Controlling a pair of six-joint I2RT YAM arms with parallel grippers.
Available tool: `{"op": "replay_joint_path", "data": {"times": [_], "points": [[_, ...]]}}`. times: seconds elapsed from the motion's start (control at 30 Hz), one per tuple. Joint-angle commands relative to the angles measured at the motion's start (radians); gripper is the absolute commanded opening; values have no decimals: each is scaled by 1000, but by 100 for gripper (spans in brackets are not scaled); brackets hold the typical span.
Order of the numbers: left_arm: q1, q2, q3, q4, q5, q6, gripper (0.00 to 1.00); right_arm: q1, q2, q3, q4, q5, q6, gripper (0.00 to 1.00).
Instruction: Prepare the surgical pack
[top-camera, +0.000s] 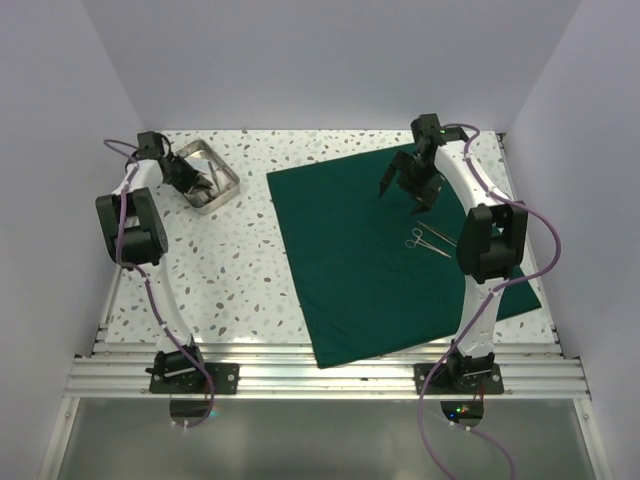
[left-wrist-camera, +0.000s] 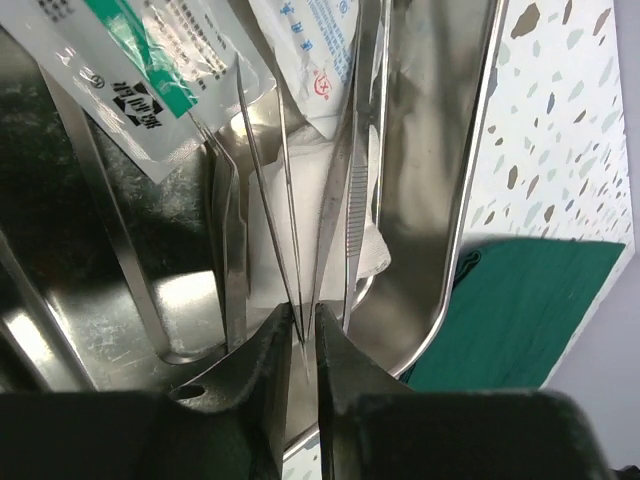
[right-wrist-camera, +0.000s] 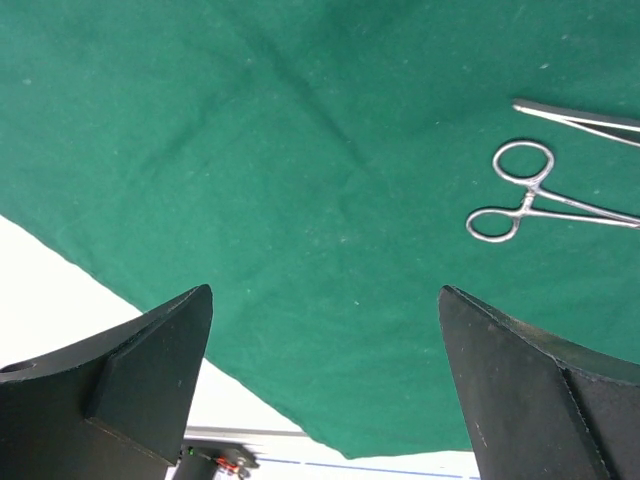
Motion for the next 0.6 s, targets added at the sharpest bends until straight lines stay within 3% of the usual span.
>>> {"op": "replay_joint_path", "data": {"times": [0.0,0.1,0.2,0.43,0.57], "points": [[9,4,78,-27,-30,1,19,6,3,6,7,-40,-5,99],[12,1,87,-40,-20,8,26,8,4,5,7,-41,2,99],[15,-31,86,-61,-34,36,39,6,-4,3,9,-40,11,99],[17,-246,-46,-43,-5,54,43,-26,-67,-73,6,52,155,99],[1,-404,-179,-8,26,62,44,-81,-156,-252,42,152,385,83]]}}
